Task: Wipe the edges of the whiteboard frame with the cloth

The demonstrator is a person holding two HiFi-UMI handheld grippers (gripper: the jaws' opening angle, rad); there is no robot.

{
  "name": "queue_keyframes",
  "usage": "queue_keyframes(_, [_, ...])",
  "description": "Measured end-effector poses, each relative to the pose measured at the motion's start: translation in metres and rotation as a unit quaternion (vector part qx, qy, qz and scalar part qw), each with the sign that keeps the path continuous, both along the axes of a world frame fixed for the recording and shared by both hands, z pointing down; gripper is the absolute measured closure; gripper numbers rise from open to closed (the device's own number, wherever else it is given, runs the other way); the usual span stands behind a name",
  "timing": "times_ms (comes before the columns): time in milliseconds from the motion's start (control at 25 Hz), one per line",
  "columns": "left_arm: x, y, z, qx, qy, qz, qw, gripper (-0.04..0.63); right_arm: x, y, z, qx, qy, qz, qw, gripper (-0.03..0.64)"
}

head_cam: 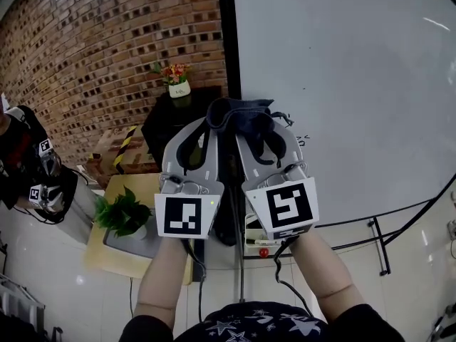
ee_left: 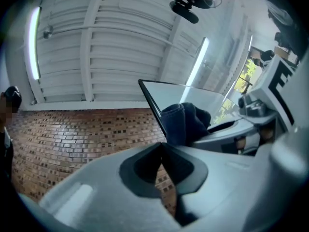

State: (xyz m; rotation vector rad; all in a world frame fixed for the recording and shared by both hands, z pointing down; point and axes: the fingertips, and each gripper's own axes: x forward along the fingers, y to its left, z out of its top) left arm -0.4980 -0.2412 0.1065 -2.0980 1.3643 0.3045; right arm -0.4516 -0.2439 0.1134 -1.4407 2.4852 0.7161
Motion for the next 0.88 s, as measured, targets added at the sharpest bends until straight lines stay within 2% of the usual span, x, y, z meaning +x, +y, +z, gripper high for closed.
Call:
queue_keyframes(200, [0.005,0.001,-0.033,0.027,0.0,0.008,0.9996,0.591,0.007,-0.003,-0.035,0.02,-0.02,0.0,1.0,0.537])
queue_keyframes(400, [0.013,-0.002,-0.076,0.044,-0.005,0.008,0.999,0.591,0.013,-0.007,-0.074,0.034,-0.015,0.001,0.999,0.537])
queue_keyframes(560, [0.013,0.002,-0.099,0.074,0.007,0.015,0.9971,0.591,0.014,0.0,-0.097,0.081,-0.009,0.006,0.997,0.537])
queue_keyframes(760, [0.007,0.004,-0.116,0.111,0.009,0.012,0.9937,0.591,0.011,0.003,-0.115,0.118,-0.009,0.015,0.993,0.537])
queue_keyframes(880, [0.008,0.002,-0.117,0.132,0.008,0.013,0.9911,0.591,0.01,0.002,-0.115,0.138,0.008,0.026,0.99,0.537])
